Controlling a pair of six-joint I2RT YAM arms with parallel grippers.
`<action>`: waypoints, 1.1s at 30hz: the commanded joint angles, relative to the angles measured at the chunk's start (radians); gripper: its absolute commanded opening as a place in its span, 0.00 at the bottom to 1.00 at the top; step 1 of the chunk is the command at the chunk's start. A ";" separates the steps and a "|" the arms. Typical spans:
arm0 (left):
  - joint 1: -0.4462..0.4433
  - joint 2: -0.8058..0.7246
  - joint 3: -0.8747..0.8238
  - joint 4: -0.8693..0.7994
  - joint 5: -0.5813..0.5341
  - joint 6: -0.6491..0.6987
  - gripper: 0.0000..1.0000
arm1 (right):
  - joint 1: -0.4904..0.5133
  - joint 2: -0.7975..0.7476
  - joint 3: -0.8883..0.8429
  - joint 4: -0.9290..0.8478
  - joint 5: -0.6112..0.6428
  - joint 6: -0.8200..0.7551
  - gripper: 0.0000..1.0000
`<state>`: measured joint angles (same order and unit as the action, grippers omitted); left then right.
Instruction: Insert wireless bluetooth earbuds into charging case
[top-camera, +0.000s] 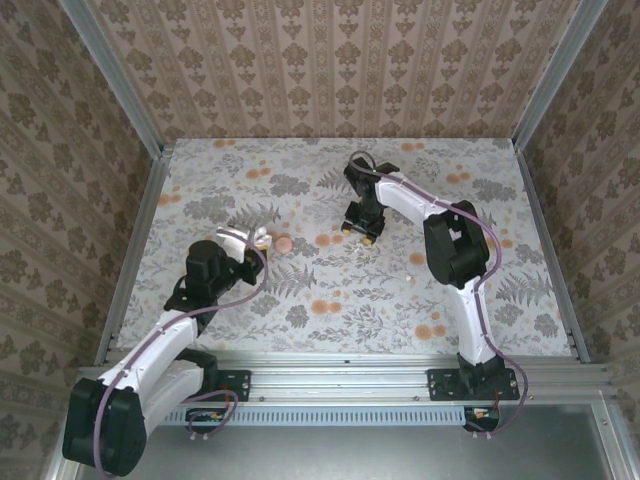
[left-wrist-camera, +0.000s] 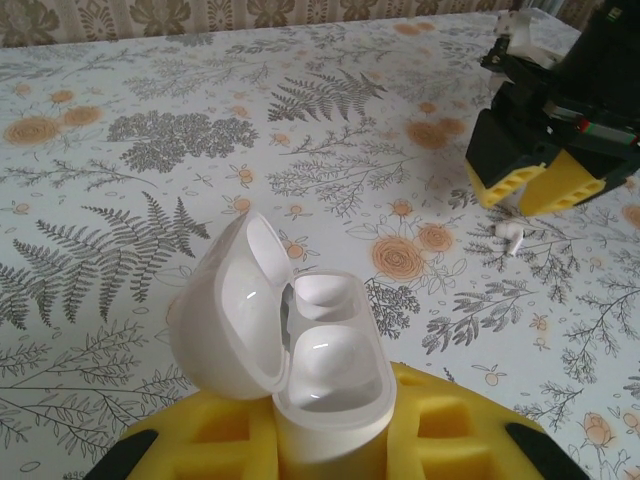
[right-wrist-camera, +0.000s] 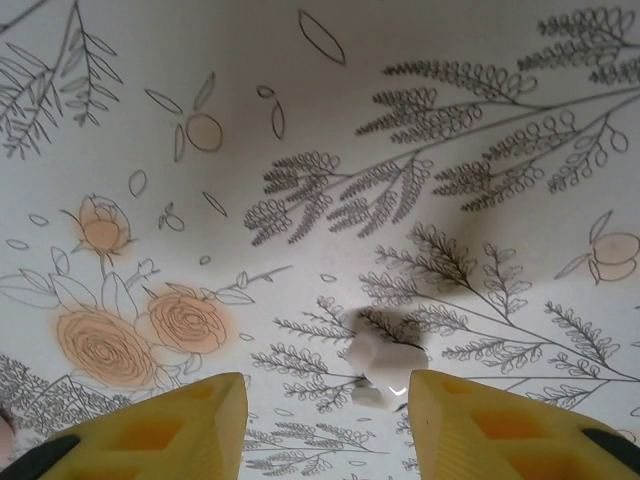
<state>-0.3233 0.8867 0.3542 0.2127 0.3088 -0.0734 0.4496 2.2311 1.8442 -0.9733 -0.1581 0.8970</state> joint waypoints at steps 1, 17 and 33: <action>0.014 -0.002 0.027 0.013 0.013 0.020 0.10 | -0.004 0.037 0.062 -0.103 0.033 0.009 0.47; 0.057 0.000 0.007 0.045 0.044 -0.024 0.10 | -0.006 0.070 0.079 -0.162 0.019 0.003 0.42; 0.070 0.011 0.014 0.036 0.045 -0.026 0.10 | -0.008 0.112 0.077 -0.149 -0.004 -0.011 0.32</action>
<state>-0.2615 0.8906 0.3542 0.2234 0.3367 -0.0837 0.4438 2.3211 1.9045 -1.0931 -0.1421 0.8890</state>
